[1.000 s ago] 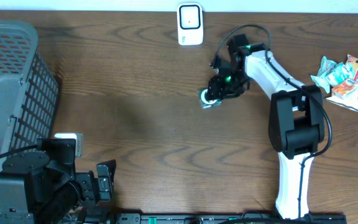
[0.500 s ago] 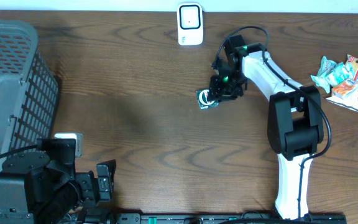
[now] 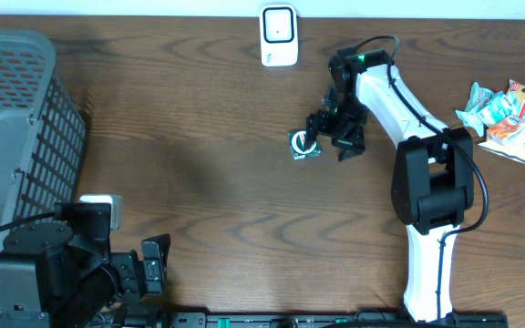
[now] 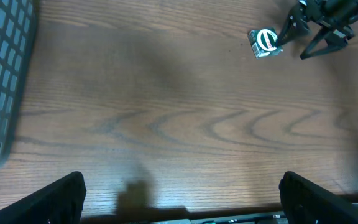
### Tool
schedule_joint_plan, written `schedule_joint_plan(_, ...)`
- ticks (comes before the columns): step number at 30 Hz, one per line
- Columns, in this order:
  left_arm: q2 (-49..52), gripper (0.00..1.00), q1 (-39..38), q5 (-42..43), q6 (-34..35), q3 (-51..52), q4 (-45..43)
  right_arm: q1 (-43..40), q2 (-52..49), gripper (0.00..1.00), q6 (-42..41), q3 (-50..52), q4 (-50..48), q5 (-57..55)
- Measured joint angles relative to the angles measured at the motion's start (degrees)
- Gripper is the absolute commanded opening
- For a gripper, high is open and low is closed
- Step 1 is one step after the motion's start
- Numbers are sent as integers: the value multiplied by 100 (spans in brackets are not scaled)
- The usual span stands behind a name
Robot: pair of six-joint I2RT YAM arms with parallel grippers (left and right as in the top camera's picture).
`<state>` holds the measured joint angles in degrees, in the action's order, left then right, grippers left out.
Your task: Scan the item barcode
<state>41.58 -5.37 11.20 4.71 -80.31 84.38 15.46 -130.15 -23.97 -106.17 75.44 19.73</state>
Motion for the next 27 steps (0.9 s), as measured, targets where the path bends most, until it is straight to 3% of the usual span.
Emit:
schedule_joint_plan(6, 0, 98, 0, 0, 0, 0, 0, 85, 0, 78, -1381, 0, -302, -2)
schedule_joint_plan(11, 0, 98, 0, 0, 0, 0, 0, 138, 0, 88, -3045, 0, -356, 0)
schedule_joint_plan(15, 0, 98, 0, 0, 0, 0, 0, 249, 0, 90, -4105, 0, -793, -26)
schedule_joint_plan(20, 0, 98, 0, 0, 0, 0, 0, 546, 0, 90, -5082, 0, -1113, -269)
schedule_joint_plan(23, 0, 98, 0, 0, 0, 0, 0, 728, 0, 98, -5547, 0, -1113, -592)
schedule_joint_plan(27, 0, 98, 0, 0, 0, 0, 0, 944, 0, 99, -5991, 0, -1097, -1303)
